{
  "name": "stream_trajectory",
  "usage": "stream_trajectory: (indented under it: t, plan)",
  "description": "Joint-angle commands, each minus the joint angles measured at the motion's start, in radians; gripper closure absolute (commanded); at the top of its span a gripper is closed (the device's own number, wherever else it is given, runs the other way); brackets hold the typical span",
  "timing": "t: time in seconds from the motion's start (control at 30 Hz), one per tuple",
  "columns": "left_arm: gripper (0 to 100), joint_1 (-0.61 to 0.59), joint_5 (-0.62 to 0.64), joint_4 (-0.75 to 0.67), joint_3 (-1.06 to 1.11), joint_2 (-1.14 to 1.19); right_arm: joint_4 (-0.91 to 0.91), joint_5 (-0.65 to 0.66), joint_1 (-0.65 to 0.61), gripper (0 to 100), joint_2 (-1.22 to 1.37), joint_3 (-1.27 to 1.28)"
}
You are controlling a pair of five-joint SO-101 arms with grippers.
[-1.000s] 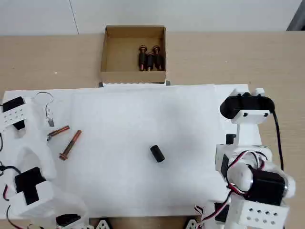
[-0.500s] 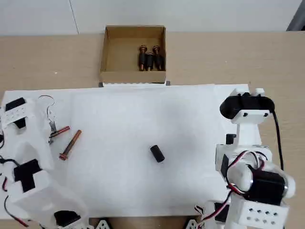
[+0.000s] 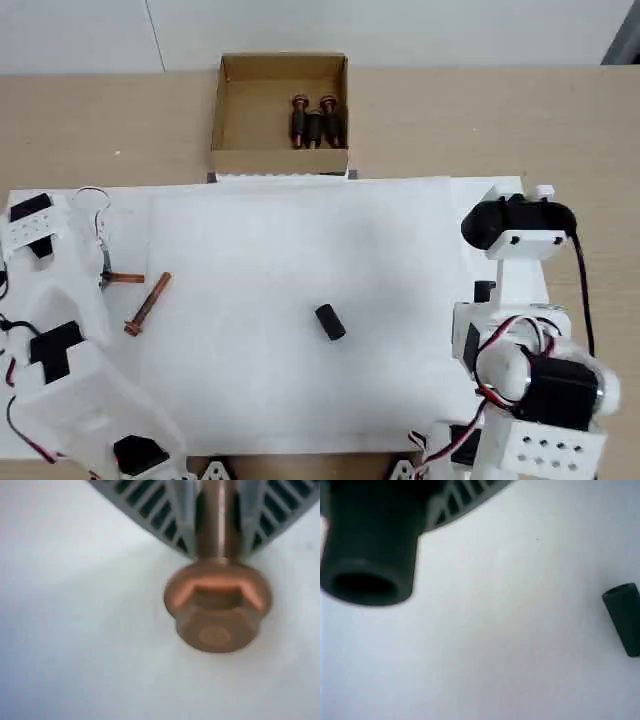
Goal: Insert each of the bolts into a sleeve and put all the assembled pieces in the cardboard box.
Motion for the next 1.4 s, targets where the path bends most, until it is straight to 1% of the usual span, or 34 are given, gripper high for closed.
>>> stream_trajectory:
  t: [0.0,0.13,0.23,0.33,0.47,0.67,0.8,0.97,1.03,1.17,1.37]
  plan:
    - [99,-0.008,0.009,-0.011,-0.016,0.031,-0.021,-0.009,0.008,99.5,-0.007,-0.003]
    - [99,-0.006,0.009,-0.005,-0.042,0.034,-0.021,-0.009,0.008,99.5,-0.008,-0.003]
    - [99,-0.005,0.006,0.017,-0.104,0.032,-0.021,-0.009,0.008,99.5,-0.008,-0.005]
    - [99,-0.003,0.000,0.124,-0.232,0.032,-0.021,-0.009,0.008,99.5,-0.008,-0.009]
    - [99,0.011,-0.052,0.245,-0.410,0.032,-0.021,-0.006,0.007,99.5,-0.008,-0.011]
    - [99,0.018,-0.158,0.399,-0.685,0.032,-0.004,-0.002,0.002,99.5,-0.033,-0.098]
    - [99,0.051,-0.293,0.486,-0.843,0.032,-0.004,0.009,0.001,99.5,-0.068,-0.129]
    - [99,0.100,-0.433,0.503,-0.972,0.009,0.015,0.095,0.007,99.6,-0.145,-0.127]
    - [99,0.118,-0.485,0.503,-0.987,-0.038,0.013,0.094,0.007,99.6,-0.189,-0.124]
    - [99,0.198,-0.595,0.502,-0.966,-0.150,0.004,0.091,0.004,99.6,-0.257,-0.071]
    - [99,0.315,-0.733,0.502,-0.829,-0.341,-0.096,0.077,0.002,99.6,-0.355,0.058]
